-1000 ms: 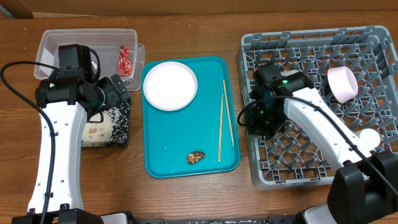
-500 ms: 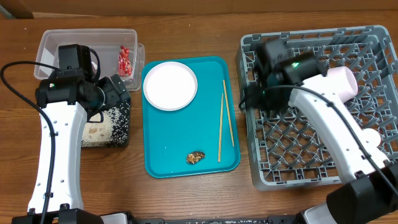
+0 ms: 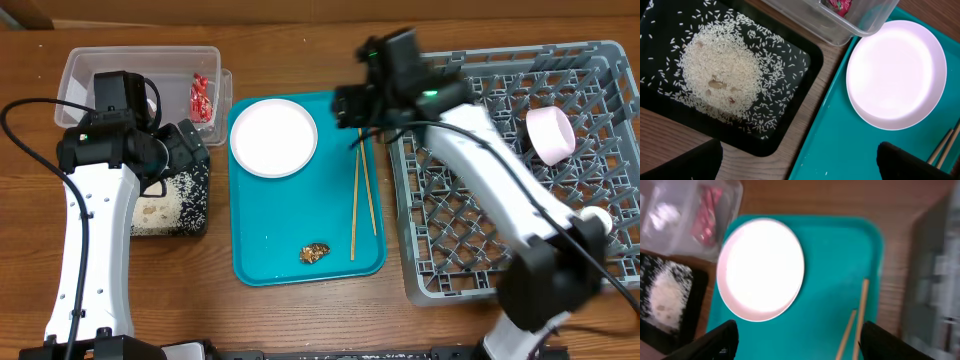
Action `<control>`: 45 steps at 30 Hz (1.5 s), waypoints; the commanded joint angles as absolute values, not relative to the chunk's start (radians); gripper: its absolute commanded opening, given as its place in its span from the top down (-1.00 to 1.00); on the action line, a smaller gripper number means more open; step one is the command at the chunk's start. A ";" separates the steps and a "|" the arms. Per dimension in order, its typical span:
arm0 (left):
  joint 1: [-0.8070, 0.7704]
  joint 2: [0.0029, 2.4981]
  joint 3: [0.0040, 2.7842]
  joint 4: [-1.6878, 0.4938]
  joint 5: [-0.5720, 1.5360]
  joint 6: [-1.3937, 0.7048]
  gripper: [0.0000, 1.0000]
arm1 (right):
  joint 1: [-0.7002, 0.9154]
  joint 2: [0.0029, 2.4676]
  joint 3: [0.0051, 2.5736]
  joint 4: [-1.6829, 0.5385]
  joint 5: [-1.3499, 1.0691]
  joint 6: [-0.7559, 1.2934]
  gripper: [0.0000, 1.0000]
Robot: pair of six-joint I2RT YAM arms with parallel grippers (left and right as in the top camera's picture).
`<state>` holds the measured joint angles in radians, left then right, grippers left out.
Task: Sort waste into correct bins and load items into the dishwasher
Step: 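Grasp the rim of the white plate with the right gripper, then lift the white plate and carry it to the back of the rack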
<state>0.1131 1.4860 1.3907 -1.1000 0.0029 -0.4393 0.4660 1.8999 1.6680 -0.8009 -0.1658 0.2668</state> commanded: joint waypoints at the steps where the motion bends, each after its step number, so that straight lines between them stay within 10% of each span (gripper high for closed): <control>1: 0.115 1.468 1.411 -1.099 -0.010 -0.450 -1.00 | 0.506 2.012 1.680 -0.761 -0.174 0.265 -0.60; 13: 0.115 1.468 1.411 -1.099 -0.010 -0.450 -1.00 | 0.600 2.241 1.680 -0.689 -0.073 0.341 -0.43; 26: 0.115 1.468 1.411 -1.099 -0.010 -0.450 -1.00 | 0.564 2.253 1.679 -0.827 0.051 0.398 0.63; 45: 0.115 1.468 1.411 -1.099 -0.010 -0.450 -0.99 | 0.556 2.253 1.679 -0.873 -0.062 0.397 0.92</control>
<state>0.1131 1.4860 1.3907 -1.1000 0.0025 -0.4397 0.5560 2.2280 1.6905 -0.8551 -0.0544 0.4076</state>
